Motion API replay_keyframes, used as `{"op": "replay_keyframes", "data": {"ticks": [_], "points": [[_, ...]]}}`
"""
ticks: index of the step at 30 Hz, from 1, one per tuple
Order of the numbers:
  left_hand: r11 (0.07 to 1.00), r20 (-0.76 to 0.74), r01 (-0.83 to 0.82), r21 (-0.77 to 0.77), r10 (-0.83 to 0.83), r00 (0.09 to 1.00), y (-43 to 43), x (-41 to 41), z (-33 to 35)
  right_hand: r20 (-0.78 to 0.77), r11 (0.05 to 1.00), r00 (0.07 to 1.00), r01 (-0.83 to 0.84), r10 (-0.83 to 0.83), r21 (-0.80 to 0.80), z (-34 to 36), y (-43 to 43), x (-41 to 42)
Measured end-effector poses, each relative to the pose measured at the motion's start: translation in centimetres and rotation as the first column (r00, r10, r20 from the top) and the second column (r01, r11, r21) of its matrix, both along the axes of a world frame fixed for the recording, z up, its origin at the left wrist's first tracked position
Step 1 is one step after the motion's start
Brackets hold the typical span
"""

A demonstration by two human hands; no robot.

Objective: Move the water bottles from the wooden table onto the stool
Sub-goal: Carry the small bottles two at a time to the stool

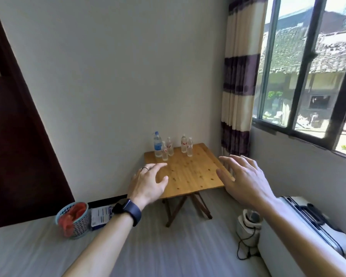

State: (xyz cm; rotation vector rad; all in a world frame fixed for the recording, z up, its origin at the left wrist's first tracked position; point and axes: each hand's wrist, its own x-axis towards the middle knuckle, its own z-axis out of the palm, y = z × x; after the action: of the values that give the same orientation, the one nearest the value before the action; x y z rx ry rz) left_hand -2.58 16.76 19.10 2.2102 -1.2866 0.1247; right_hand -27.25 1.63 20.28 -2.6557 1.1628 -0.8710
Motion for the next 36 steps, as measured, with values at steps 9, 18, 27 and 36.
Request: {"op": "replay_keyframes", "data": {"ticks": [9, 18, 27, 36], "points": [[0.997, -0.087, -0.081, 0.008, 0.082, 0.993, -15.3, 9.4, -2.7, 0.033, 0.992, 0.997, -0.077, 0.074, 0.101, -3.4, -17.4, 10.3], [0.991, -0.271, -0.128, 0.049, 0.136, 0.953, -26.5, 17.3, -9.8, -0.018, 0.97, 0.992, -0.116, 0.123, 0.213, -8.8, -30.2, 19.1], [0.99, -0.503, -0.109, 0.091, 0.141, 0.853, -39.6, 27.4, -19.1, -0.081, 0.932, 0.988, -0.098, 0.134, 0.348, -15.5, -43.1, 29.5], [0.974, -0.612, -0.078, 0.215, 0.196, 0.766, -51.5, 37.9, -23.8, -0.168, 0.862, 0.978, -0.019, 0.12, 0.506, -21.0, -53.5, 38.2]]}}
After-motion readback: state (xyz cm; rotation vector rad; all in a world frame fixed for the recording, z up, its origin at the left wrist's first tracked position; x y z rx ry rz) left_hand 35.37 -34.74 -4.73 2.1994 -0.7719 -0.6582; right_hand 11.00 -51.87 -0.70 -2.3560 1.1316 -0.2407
